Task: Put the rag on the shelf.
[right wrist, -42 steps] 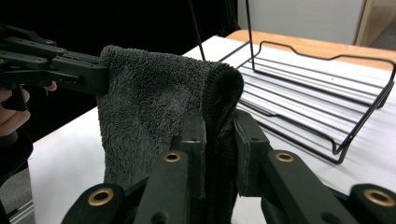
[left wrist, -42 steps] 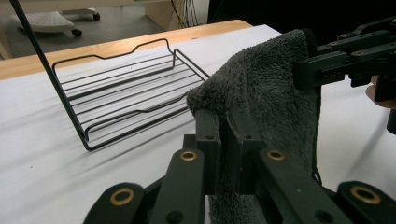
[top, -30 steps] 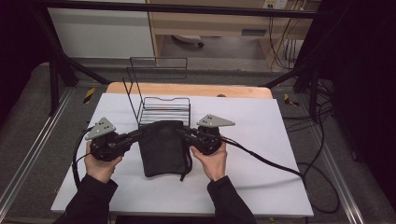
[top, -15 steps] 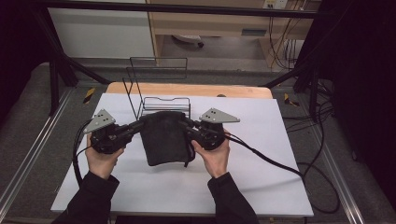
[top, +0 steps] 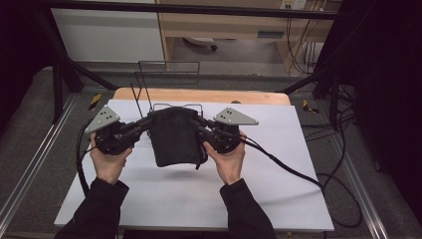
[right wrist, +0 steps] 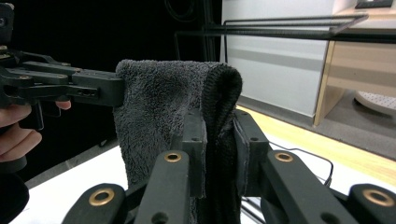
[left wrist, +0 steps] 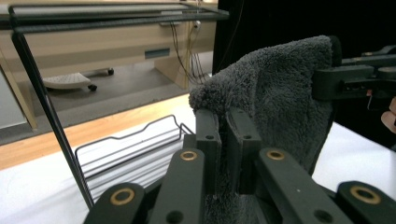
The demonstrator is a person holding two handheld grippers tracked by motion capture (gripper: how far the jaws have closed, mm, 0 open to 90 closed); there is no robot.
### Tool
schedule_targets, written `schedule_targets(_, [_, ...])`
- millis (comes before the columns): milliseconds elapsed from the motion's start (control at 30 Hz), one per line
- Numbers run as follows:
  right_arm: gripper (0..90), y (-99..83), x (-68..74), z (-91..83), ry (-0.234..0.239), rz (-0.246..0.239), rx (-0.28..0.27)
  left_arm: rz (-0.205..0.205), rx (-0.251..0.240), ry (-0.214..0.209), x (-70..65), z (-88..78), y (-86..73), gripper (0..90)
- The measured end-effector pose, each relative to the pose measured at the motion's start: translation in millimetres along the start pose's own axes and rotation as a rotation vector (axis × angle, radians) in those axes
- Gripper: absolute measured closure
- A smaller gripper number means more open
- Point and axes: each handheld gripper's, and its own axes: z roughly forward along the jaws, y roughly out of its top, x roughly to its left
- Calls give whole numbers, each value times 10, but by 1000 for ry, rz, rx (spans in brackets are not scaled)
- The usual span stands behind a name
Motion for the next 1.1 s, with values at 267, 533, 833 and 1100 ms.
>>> schedule_targets(267, [776, 151, 2, 23, -13, -24, -32, 7, -44, 13, 14, -7, 142, 839])
schedule_targets(533, [776, 329, 13, 40, -26, -46, -76, 5, -97, 20, 32, -33, 298, 839])
schedule_targets(833, [777, 504, 36, 65, -40, -70, -115, 13, -137, 34, 69, -47, 457, 839])
schedule_targets(1100, [777, 677, 46, 93, -50, -84, -152, 16, -177, 41, 106, -59, 629, 840])
